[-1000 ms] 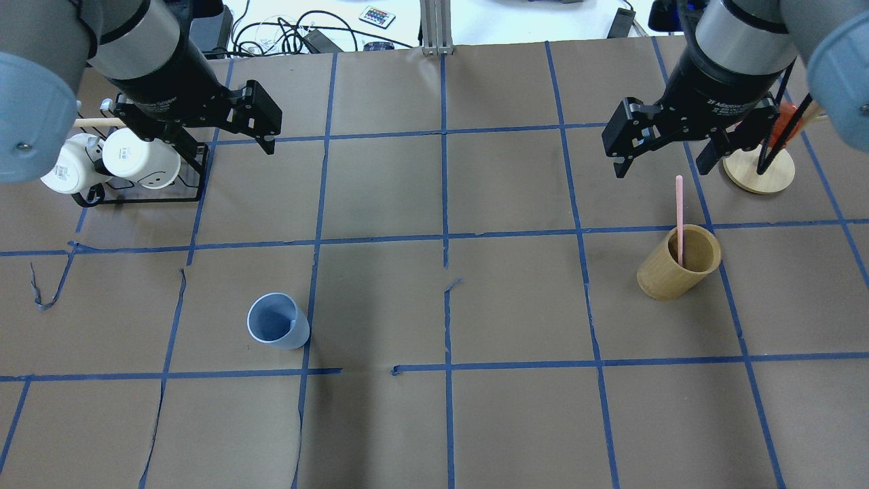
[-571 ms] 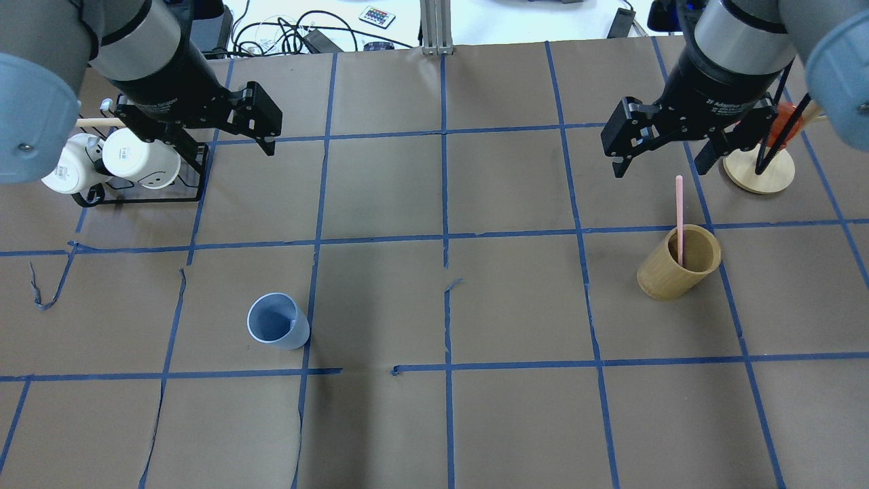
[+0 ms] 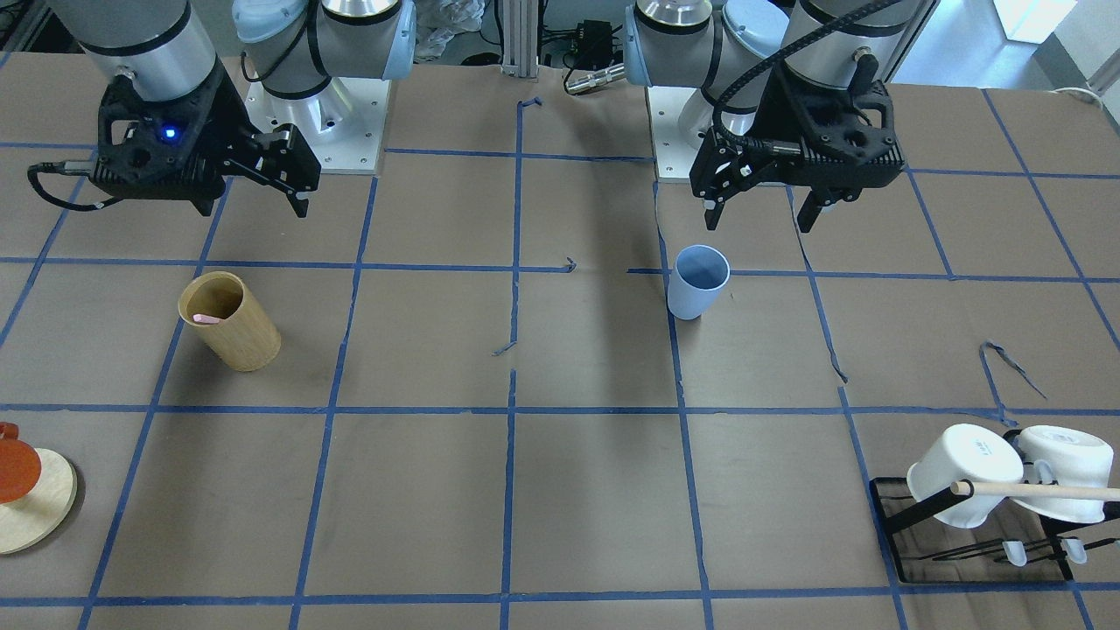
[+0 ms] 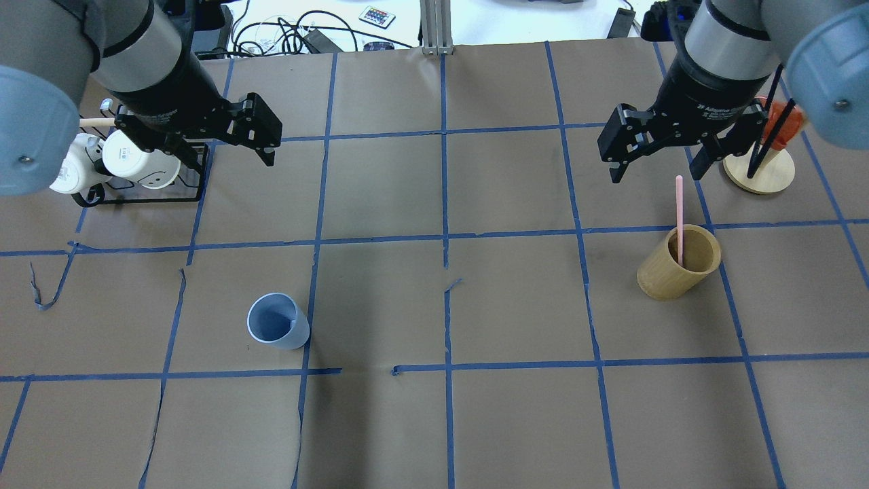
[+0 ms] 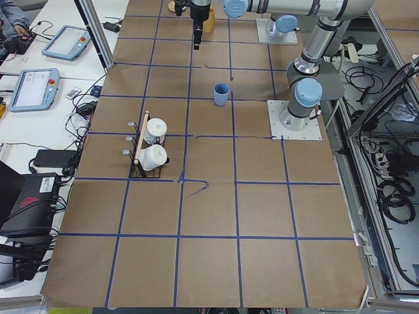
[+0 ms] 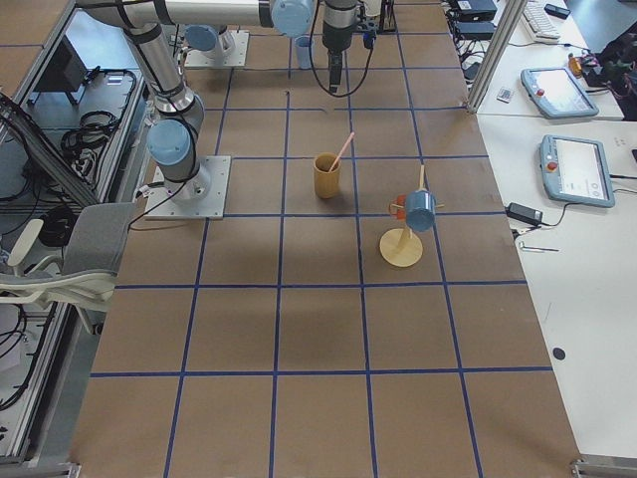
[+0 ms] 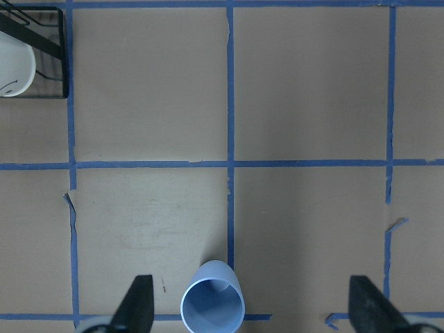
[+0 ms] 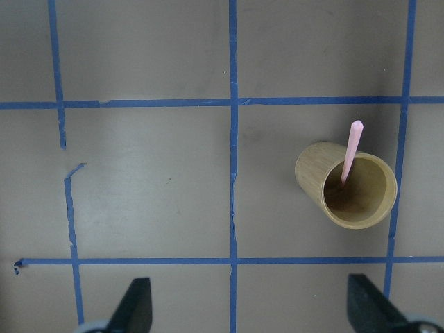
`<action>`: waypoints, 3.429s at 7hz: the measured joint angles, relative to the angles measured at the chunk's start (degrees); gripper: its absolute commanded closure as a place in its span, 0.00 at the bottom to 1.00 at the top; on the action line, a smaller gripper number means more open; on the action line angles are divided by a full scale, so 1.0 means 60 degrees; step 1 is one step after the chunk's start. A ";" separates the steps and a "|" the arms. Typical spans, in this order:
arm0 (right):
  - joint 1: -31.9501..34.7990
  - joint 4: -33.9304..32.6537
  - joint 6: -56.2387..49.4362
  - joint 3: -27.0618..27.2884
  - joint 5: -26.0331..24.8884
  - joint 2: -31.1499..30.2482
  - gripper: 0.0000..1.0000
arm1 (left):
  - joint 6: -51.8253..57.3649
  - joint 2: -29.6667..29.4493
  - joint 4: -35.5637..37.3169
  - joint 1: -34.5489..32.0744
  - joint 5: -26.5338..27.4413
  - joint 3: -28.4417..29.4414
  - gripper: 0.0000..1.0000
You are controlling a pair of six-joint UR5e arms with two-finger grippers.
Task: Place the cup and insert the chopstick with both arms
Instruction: 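Lower left gripper to the light blue cup while right gripper reaches the pink chopstick, then grasp the blue cup with left gripper while right gripper pulls chopstick from bamboo cup, then slide the blue cup toward the table center while right gripper lifts the chopstick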
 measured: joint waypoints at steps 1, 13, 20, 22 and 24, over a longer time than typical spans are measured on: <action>-0.0203 -0.0251 -0.0118 0.0075 -0.0021 0.0143 0.02 | 0.0307 0.0196 0.0020 0.0020 0.0004 -0.0407 0.00; -0.1209 -0.6578 -0.3069 0.3788 -0.0801 0.0151 0.74 | 0.2334 0.0284 0.3351 0.1629 0.0172 -0.5565 0.32; -0.1221 -0.6458 -0.3050 0.2778 -0.0574 0.0128 1.00 | 0.1516 0.0129 0.3661 0.1510 -0.0227 -0.5505 1.00; -0.1214 -0.5462 -0.3029 0.1752 -0.0547 0.0066 1.00 | 0.0401 0.0096 0.2991 0.1085 -0.0775 -0.4781 1.00; -0.1191 -0.4124 -0.2726 0.0412 -0.0289 0.0045 1.00 | -0.1750 -0.0073 0.3094 -0.0718 -0.1006 -0.4585 1.00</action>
